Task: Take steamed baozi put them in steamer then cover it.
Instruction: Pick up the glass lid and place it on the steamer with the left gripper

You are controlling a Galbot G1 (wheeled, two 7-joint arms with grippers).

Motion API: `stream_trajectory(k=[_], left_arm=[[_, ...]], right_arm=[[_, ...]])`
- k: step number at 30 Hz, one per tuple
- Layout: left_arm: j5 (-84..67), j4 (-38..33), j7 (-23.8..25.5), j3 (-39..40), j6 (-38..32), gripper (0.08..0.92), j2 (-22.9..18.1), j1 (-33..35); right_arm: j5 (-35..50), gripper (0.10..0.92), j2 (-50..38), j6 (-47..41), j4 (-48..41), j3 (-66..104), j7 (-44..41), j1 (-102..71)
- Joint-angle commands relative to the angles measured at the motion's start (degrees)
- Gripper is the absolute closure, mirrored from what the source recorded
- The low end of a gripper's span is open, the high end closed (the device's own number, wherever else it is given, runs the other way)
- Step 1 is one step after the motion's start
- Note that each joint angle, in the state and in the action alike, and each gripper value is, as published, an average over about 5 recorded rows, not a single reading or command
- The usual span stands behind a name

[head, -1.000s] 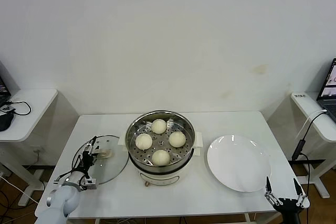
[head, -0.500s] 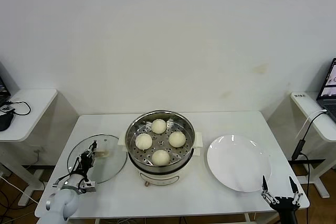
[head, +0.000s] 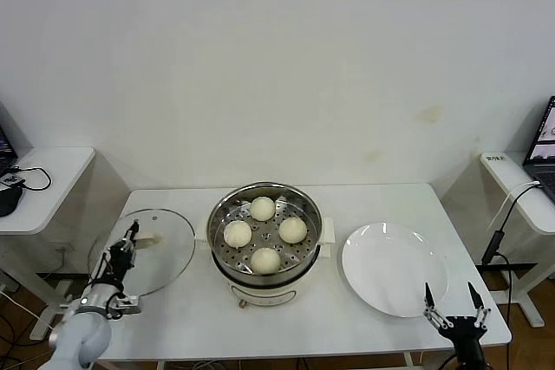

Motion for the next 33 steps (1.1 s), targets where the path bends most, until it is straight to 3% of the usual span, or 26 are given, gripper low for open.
stream_trajectory(k=[1, 10, 17, 21, 33], left_arm=[[-8.7, -22.1, 7.6, -5.3, 7.1, 0.851, 6.2, 6.5], [-15.7, -31.3, 13.2, 3.7, 18.5, 0.851, 11.4, 2.5], [-12.6, -32.0, 16.1, 18.2, 25.7, 0.851, 10.8, -4.5], [-7.2, -29.2, 18.4, 25.0, 28.4, 0.851, 7.1, -9.8], [17.1, -22.9, 29.1, 30.9, 31.2, 0.851, -12.3, -17.8]], right_arm=[[-0.1, 0.203, -1.3, 0.2, -0.4, -1.2, -0.1, 0.6], [-0.5, 0.203, -2.3, -0.5, 0.2, -2.0, 0.1, 1.1], [-3.1, 0.203, -1.3, -1.8, 1.4, -3.3, 1.1, 0.7], [-6.2, 0.203, -0.1, -3.2, 2.0, -3.3, 2.2, 1.2], [-11.0, 0.203, 0.6, -6.2, 1.7, -3.1, 4.5, 2.4]])
